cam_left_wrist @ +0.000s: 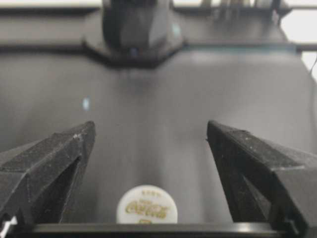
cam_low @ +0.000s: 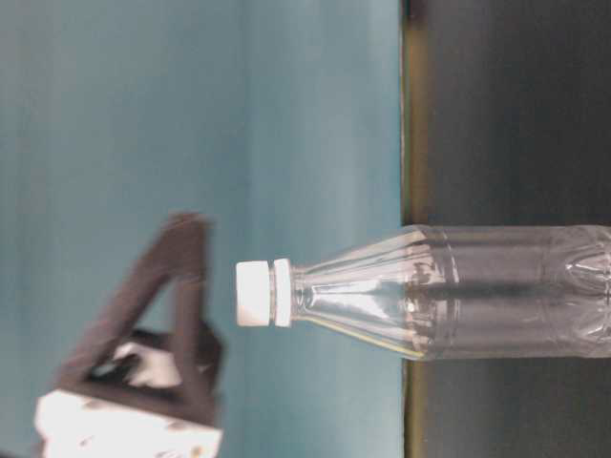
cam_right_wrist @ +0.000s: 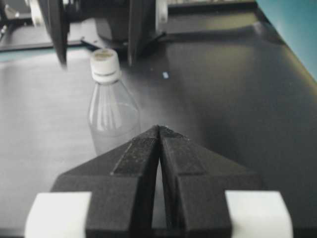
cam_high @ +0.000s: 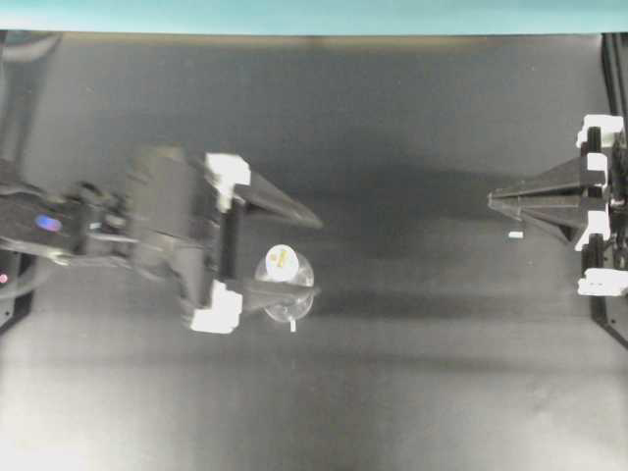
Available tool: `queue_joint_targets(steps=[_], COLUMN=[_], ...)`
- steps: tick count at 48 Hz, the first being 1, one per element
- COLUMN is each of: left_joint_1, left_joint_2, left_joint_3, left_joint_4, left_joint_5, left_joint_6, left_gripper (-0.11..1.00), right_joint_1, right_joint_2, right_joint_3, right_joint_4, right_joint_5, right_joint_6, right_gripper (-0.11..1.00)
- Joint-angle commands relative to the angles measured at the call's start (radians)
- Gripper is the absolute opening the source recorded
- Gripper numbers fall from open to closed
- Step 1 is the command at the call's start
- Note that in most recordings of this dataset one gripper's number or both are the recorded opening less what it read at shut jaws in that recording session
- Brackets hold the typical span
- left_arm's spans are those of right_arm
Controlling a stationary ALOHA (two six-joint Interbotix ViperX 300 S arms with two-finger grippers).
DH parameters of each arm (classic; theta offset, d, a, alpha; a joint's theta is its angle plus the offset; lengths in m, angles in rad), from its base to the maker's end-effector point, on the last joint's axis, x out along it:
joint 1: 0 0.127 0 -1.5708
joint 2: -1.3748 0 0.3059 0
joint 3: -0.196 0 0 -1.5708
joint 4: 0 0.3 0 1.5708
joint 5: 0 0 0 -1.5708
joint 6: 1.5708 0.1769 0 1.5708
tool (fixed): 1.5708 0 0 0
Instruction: Open the bottle cap by holding the bottle with the left arm and twisting the cap with the right arm.
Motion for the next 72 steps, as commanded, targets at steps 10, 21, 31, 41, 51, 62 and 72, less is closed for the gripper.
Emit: queue_joint_targets(steps=[10, 21, 31, 41, 51, 62, 72], left_joint_1=[0.002, 0.003, 0.002, 0.000, 0.000, -0.003, -0.006], left_joint_2=[0.103, 0.187, 0.256, 0.339, 0.356, 0.356, 0.356], left_joint_3=[-0.005, 0.032, 0.061, 0.061, 0.061, 0.064, 0.067], left_joint_4=[0.005, 0.005, 0.005, 0.005, 0.005, 0.005, 0.005], left_joint_5=[-0.012, -0.012, -0.012, -0.012, -0.017, -0.040, -0.064], left_joint_6=[-0.006, -0.034, -0.040, -0.043, -0.052, -0.051, -0.041], left_gripper=[0.97, 0.97, 0.98, 0.99, 0.98, 0.86, 0.86], right_joint_1=[-0.002, -0.002, -0.002, -0.002, 0.000, 0.031, 0.049], right_joint_2=[0.003, 0.003, 0.003, 0.006, 0.014, 0.046, 0.164], right_joint_3=[-0.014, -0.009, -0.008, -0.003, -0.018, -0.117, -0.291], right_joint_4=[0.003, 0.003, 0.003, 0.003, 0.003, 0.003, 0.032], right_joint_5=[-0.003, -0.003, -0.002, 0.031, 0.178, 0.485, 0.813], right_joint_6=[0.055, 0.057, 0.064, 0.092, 0.147, 0.241, 0.348], right_gripper=[0.00, 0.00, 0.00, 0.00, 0.00, 0.00, 0.12])
